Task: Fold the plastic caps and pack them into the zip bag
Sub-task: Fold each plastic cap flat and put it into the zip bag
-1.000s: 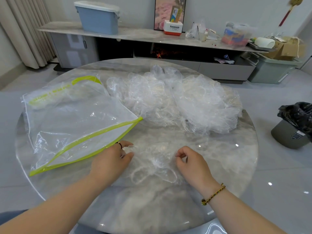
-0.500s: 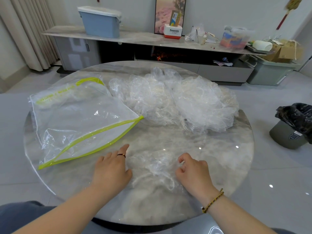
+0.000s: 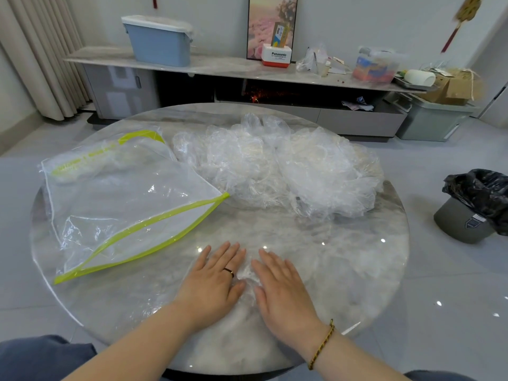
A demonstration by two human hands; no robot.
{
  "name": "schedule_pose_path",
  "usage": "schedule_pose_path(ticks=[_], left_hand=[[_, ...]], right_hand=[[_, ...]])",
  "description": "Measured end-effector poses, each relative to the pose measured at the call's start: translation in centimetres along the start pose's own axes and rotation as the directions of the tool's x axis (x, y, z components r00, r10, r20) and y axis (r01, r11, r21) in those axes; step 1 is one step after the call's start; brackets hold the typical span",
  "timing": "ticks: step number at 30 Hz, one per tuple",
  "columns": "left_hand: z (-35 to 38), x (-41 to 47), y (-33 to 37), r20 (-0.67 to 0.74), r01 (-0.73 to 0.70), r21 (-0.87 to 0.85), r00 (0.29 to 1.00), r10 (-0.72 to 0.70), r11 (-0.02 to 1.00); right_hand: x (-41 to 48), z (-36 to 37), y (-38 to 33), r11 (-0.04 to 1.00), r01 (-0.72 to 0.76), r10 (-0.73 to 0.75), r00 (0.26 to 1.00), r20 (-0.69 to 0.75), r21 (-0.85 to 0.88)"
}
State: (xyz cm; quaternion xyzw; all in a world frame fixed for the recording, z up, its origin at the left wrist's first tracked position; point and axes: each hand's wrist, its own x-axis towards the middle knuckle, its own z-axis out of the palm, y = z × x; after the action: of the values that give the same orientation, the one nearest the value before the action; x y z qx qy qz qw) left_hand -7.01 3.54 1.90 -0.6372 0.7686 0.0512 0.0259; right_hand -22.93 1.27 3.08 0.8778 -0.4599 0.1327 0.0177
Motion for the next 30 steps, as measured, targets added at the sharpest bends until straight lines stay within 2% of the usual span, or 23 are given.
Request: schedule_pose_path(ticks=[2,8,9,11,14,17,19,22,26,27,28,30], left_hand=[[0.1,0.1,-0.1,0.063,-0.026,-0.002,0.998,0.026,1.0],[0.0,0.4,0.1,0.005,0.02,-0.039,1.0,-0.019,0.999],[-0.5,0.5,0.2,-0.007,0.028,-0.059,1.0,-0.028,0.998],[-0.2,0.9,0.0,-0.145,0.011,-0.118,0.989,-0.028,0.993],[-1.4,1.1,-0.7,-0.114,0.105,-0.369,0.981,-0.158,0.923],[-2.3,1.0,-1.6,-0.174,0.139,-0.424,0.957,-0.232,0.895],[-2.4,0.9,-1.9,-0.125,0.184,-0.444,0.956,-0.264,0.877],[-2.9,0.4,-1.5,-0.051,0.236,-0.399,0.959,-0.279,0.886],[-3.1,0.1,0.0,-0.087,0.208,-0.234,0.968,-0.234,0.95],[-3.0,0.0,0.1,-0.161,0.162,-0.222,0.967,-0.2,0.961],[-2.7,-0.1,0.2,-0.255,0.068,-0.212,0.959,-0.123,0.975],[-1.6,0.0,0.2,-0.357,-0.117,-0.226,0.934,0.03,0.967]], right_hand=[[-0.3,0.9,0.0,0.999,0.028,-0.029,0.998,0.063,0.019],[-0.6,1.8,0.5,0.999,0.051,-0.052,0.996,0.071,0.008],[-0.5,1.9,0.6,0.998,0.064,-0.063,0.997,0.052,-0.012],[-0.2,1.5,0.8,0.998,0.066,-0.066,0.998,0.011,-0.022],[0.6,0.6,2.1,0.99,0.141,-0.139,0.978,-0.154,0.002],[1.0,-0.1,3.9,0.975,0.217,-0.222,0.958,-0.181,-0.05],[1.1,-0.3,4.3,0.978,0.184,-0.196,0.971,-0.133,-0.098],[1.8,-0.1,4.7,0.99,0.106,-0.12,0.98,-0.157,-0.093],[2.8,0.3,5.1,0.992,0.031,-0.05,0.988,-0.145,-0.125],[2.8,0.5,5.0,0.988,0.008,-0.03,0.99,-0.14,-0.155],[2.8,0.6,4.9,0.983,-0.014,-0.014,0.989,-0.15,-0.186],[2.6,0.4,4.6,0.981,-0.017,-0.023,0.979,-0.204,-0.191]])
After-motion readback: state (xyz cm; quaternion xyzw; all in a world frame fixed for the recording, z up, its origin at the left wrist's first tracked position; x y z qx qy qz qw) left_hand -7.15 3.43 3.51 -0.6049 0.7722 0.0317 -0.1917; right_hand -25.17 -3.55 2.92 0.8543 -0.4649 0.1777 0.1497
